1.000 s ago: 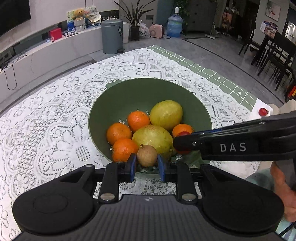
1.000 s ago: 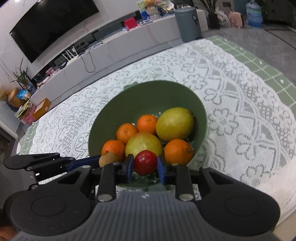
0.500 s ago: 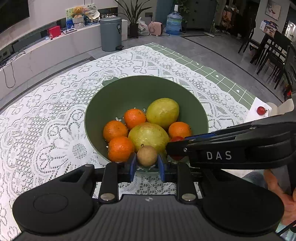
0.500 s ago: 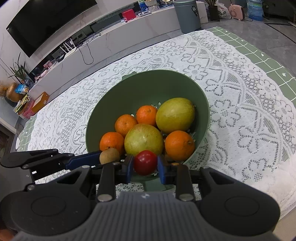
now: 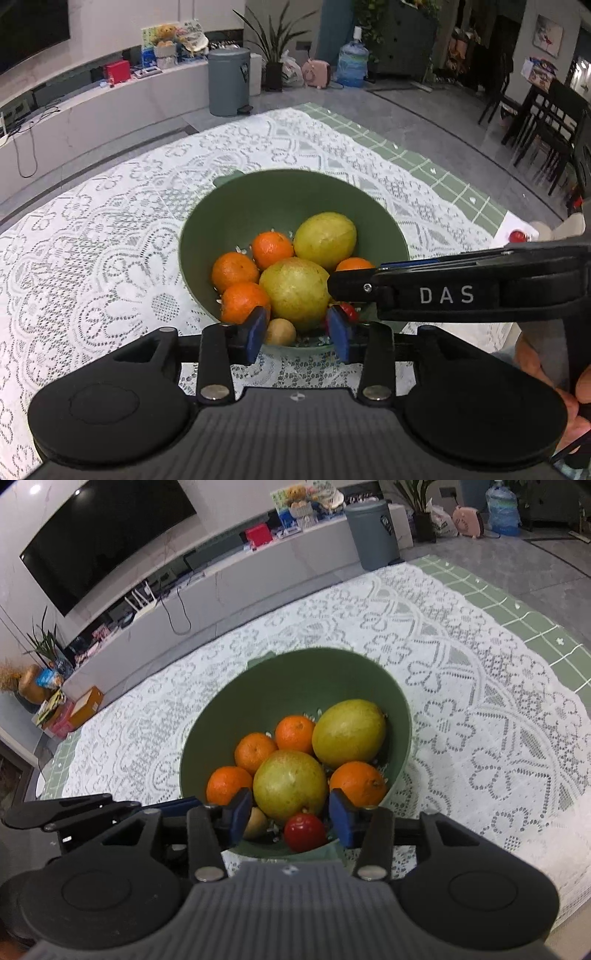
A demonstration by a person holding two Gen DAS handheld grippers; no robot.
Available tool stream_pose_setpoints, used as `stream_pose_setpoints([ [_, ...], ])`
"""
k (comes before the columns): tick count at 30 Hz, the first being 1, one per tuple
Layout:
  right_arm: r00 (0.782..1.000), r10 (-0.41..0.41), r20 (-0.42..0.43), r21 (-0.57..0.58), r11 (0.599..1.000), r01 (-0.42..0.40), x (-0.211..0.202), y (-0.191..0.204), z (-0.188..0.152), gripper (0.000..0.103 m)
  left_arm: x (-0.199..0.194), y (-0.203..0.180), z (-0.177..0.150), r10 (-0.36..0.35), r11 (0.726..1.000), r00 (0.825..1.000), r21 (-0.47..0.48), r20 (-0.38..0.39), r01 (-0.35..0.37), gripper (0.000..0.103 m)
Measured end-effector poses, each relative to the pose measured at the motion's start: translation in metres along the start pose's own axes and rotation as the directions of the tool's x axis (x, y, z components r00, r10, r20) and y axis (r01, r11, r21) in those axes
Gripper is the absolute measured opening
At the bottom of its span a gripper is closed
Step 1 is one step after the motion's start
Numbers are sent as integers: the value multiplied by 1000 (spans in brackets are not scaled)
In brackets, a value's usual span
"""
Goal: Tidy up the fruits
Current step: 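Open the right tool to release the tomato while the left tool releases the kiwi, then withdraw both tools from the colander toward the last two tomatoes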
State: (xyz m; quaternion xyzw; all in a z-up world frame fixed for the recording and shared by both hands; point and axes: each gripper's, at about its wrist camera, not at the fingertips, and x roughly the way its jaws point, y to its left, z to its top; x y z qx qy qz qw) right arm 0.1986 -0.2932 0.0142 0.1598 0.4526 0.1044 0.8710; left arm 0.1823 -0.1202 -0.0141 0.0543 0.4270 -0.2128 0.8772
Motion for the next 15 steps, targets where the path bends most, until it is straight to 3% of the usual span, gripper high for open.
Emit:
stream_pose_setpoints([
  [2,1000,-1,27,-3,1000,1,-4,0,-1,53,-6,1,-1,12,1000,1000,-10,19,-12,49],
  [8,993,-25,118,-43,999,30,-16,8,-6,58,-24,9,-7,85,994,995,-77,49,-81,50],
  [15,972,-38,233,-169,982,79,-30,31,-19,58,-50,27,-25,137,983,987,-136,79,-126,52],
])
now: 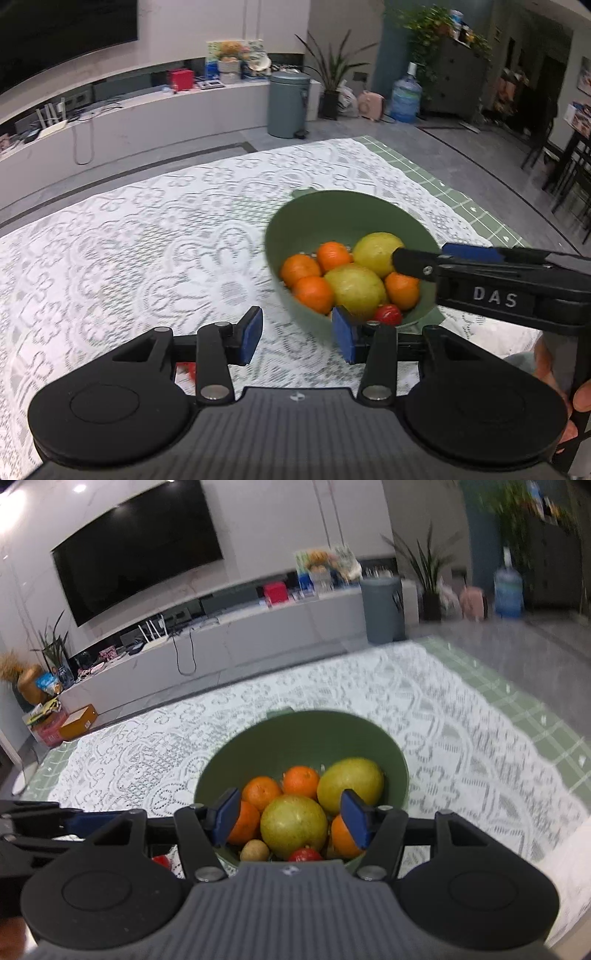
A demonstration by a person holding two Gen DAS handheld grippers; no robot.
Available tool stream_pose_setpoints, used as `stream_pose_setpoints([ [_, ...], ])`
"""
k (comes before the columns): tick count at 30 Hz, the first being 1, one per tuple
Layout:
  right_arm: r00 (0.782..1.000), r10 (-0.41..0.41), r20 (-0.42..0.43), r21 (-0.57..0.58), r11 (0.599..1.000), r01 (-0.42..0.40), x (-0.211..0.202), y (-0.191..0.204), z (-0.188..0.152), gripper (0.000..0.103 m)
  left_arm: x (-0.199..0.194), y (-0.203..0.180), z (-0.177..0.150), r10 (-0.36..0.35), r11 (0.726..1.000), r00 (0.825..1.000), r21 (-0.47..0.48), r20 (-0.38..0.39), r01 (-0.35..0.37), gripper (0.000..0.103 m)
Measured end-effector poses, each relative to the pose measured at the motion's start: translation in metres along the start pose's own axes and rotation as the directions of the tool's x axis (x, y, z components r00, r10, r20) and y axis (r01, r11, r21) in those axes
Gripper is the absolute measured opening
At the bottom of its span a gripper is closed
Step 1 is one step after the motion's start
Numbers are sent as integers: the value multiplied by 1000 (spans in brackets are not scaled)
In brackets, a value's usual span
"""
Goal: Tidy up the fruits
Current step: 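Withdraw both tools from the colander toward the last two tomatoes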
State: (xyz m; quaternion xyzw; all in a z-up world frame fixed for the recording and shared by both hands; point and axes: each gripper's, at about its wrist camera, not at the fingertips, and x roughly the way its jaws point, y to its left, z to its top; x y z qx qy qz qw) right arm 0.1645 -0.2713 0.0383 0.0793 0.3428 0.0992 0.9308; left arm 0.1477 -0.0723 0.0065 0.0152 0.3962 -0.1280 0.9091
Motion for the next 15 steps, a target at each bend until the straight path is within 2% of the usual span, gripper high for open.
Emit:
stream_pose_setpoints([
  [4,998,45,41,-23,999,-44,-7,10,-6,58,-13,14,-10,23,1000,1000,-16,16,-23,52],
  [9,995,100,32,-22,995,-99,-7,23,-12,58,-26,36,-24,43,998,998,-45,37,-42,52],
  [15,991,134,15,-74,988,-132,-4,44,-22,58,-30,66,-42,34,993,998,-111,57,-28,52],
])
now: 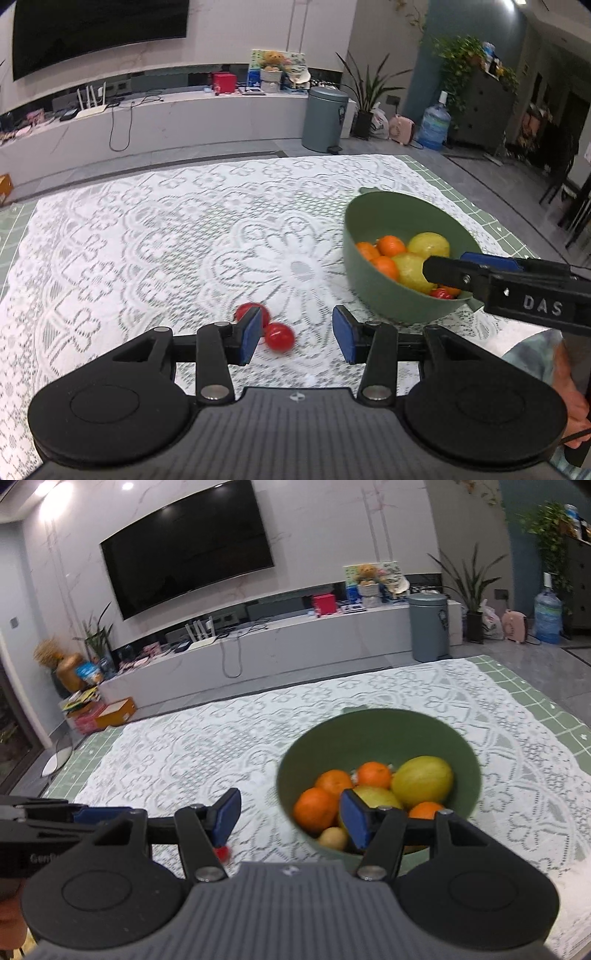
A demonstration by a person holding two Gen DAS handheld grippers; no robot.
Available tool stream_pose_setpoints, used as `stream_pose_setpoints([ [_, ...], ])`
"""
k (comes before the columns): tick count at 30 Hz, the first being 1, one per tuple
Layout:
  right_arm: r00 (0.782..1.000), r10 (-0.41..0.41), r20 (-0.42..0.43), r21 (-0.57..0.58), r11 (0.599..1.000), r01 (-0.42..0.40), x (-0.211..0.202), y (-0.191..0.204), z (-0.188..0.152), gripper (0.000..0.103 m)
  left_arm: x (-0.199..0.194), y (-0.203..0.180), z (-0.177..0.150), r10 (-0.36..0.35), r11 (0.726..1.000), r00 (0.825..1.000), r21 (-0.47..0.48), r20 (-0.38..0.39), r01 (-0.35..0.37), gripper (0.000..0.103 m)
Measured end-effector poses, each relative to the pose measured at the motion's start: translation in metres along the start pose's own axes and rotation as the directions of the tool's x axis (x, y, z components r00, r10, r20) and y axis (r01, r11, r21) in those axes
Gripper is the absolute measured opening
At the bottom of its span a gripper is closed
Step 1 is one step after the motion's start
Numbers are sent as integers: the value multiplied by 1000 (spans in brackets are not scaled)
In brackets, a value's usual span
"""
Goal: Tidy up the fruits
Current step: 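Withdraw both tools from the colander toward the last two tomatoes, then grasp a red tomato with the right tool while the left tool grasps the other tomato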
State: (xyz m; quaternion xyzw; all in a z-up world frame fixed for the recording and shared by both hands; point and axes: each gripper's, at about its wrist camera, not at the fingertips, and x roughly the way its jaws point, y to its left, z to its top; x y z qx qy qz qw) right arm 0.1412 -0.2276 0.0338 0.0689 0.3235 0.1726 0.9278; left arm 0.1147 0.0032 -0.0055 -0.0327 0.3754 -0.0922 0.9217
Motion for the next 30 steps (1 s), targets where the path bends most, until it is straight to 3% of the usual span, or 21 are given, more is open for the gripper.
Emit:
stream_pose_setpoints([
  [7,995,63,-76,-88,994,-70,18,36,-16,48,0,25,-16,-15,999,1000,-31,12,16,52],
  [14,987,60,-146,-201,975,-89,41,74,-32,41,9,48,-25,-13,995,1000,-95,2,13,52],
  [30,971,18,-240,-247,966,-80,85,91,-40,36,32,79,-37,-29,977,999,-213,-42,20,52],
])
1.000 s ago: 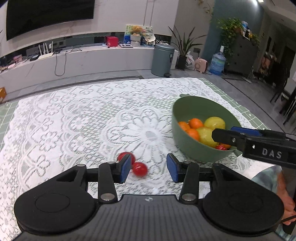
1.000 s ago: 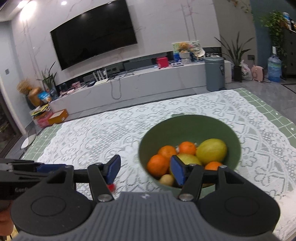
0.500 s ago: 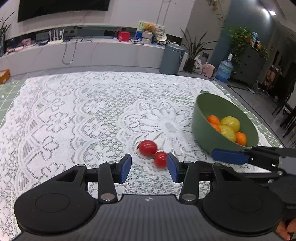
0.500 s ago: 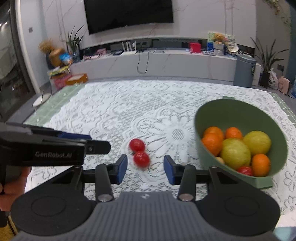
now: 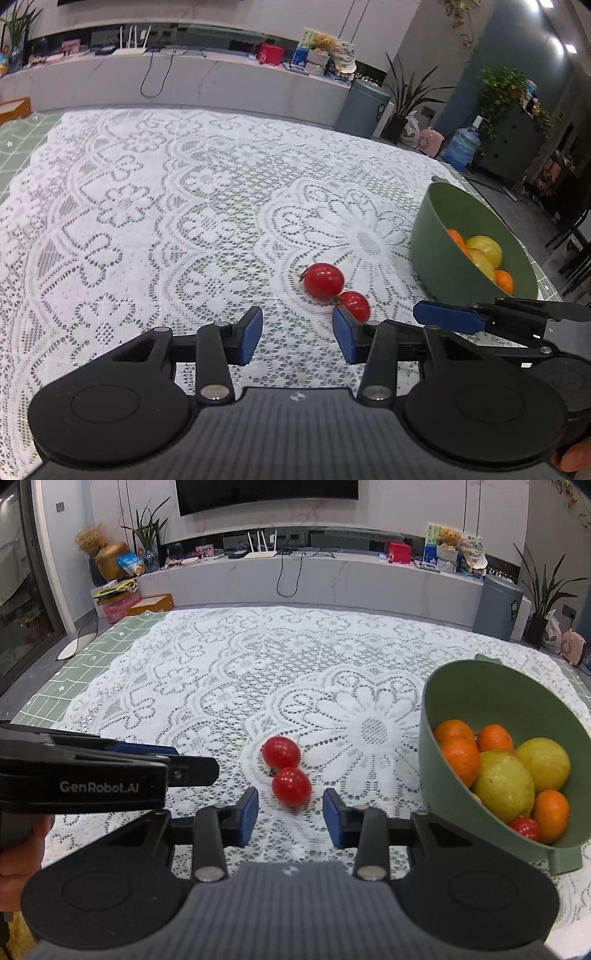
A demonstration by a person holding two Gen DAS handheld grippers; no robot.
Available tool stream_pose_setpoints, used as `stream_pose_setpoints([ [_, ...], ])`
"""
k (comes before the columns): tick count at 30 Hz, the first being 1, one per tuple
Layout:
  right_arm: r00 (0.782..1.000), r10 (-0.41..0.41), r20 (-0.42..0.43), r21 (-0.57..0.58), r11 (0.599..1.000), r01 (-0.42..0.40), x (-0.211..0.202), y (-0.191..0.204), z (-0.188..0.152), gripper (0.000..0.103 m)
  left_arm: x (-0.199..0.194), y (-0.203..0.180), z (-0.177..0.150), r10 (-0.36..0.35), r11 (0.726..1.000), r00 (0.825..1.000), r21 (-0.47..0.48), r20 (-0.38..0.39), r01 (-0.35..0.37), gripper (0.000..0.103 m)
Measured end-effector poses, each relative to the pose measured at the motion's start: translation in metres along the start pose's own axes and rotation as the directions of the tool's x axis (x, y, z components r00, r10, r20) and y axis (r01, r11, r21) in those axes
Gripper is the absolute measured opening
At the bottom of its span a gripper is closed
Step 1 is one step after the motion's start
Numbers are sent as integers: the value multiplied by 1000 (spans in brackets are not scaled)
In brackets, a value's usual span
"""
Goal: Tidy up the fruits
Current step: 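Grasp a red tomato with the right tool while the left tool grasps the other tomato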
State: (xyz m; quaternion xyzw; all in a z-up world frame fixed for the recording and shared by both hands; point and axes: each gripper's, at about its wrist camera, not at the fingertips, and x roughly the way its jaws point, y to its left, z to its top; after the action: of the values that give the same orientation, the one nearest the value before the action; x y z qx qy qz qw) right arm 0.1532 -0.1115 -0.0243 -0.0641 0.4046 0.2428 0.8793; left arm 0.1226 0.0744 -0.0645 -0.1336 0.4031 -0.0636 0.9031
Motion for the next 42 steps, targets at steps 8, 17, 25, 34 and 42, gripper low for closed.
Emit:
stream_pose_setpoints([
  [8,998,20,-53,22,1000,-19,26,-1,9,36,16,8,6,-5,999,1000,-34,-13,4,52],
  [17,995,20,-95,48,999,-15,50,-1,17,36,28,18,9,0,998,1000,-63,-18,-1,52],
  [25,994,-11,-110,55,998,17,59,-3,19,26,29,19,9,-8,998,1000,-61,-13,7,52],
  [34,995,-50,-88,113,992,60,47,-14,18,26,30,13,9,-1,1000,1000,-21,7,1,52],
  [42,991,-59,-121,290,952,92,49,-45,16,26,41,-6,8,-9,993,1000,122,16,7,52],
])
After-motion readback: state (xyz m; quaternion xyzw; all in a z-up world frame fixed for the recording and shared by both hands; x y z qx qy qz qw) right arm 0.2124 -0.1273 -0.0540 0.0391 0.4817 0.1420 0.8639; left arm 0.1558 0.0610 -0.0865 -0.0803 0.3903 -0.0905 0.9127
